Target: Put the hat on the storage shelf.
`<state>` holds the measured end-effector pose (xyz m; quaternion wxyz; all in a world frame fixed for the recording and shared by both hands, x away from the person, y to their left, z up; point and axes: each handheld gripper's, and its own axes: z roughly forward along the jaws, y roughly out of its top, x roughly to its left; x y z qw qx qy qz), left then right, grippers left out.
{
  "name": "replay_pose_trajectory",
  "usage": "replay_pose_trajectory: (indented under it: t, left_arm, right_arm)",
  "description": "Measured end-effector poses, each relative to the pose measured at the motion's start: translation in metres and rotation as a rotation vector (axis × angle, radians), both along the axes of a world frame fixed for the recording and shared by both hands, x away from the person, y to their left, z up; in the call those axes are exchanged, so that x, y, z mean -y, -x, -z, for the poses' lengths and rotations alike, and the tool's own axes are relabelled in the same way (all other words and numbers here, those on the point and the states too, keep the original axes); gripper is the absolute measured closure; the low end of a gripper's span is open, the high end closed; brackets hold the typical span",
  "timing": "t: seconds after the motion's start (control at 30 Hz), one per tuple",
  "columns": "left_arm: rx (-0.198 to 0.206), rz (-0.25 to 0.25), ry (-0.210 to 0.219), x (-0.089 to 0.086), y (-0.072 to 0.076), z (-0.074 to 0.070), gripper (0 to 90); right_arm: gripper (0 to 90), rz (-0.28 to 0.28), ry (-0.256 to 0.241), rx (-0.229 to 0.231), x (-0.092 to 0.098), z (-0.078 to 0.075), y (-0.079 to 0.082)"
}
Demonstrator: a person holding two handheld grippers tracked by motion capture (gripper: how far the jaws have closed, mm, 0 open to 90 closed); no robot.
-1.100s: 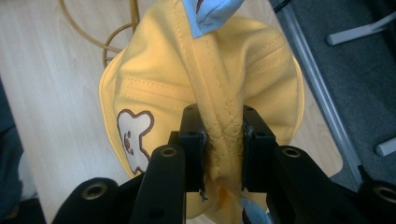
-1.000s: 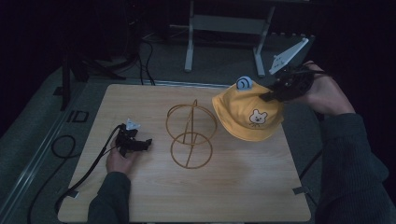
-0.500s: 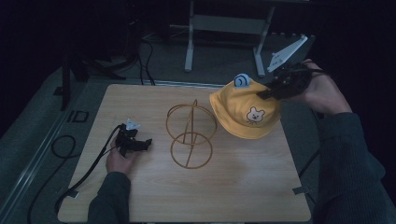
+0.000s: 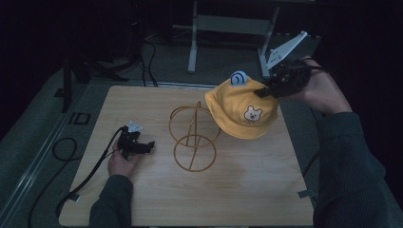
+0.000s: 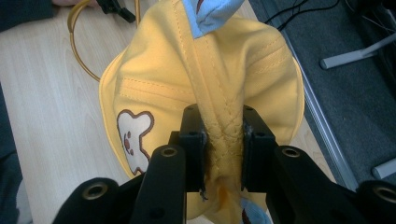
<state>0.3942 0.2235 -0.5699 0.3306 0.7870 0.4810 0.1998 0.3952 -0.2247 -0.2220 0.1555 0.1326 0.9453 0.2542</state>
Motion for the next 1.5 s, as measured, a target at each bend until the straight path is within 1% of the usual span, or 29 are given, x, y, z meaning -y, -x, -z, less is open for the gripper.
replay_pose_trajectory:
  t: [0.37,0.73,1.03,1.07,1.13,1.3,1.5]
  left_arm:
    - [0.000,0.000,0.000,0.000,0.000,0.000,14.2]
    - [0.000,0.000,0.000,0.000,0.000,0.000,14.2]
    - [0.000,0.000,0.000,0.000,0.000,0.000,14.2]
    - [0.000,0.000,0.000,0.000,0.000,0.000,14.1]
    - [0.000,0.000,0.000,0.000,0.000,0.000,14.2]
    - [0.001,-0.001,0.000,0.000,0.000,0.000,14.2]
    - [0.001,-0.001,0.000,0.000,0.000,0.000,14.1]
  right_arm:
    - [74.6,-0.016,0.004,0.007,-0.007,-0.004,0.002]
    - [74.6,-0.050,0.005,0.013,-0.025,-0.008,0.003]
    - [74.6,-0.089,0.007,0.017,-0.048,-0.011,0.004]
    - [74.6,-0.089,0.007,0.017,-0.048,-0.011,0.004]
    - [74.6,-0.101,0.010,0.016,-0.057,-0.011,0.005]
    - [74.6,-0.123,0.013,0.013,-0.071,-0.010,0.004]
    - [74.6,-0.150,0.034,0.014,-0.092,-0.008,0.003]
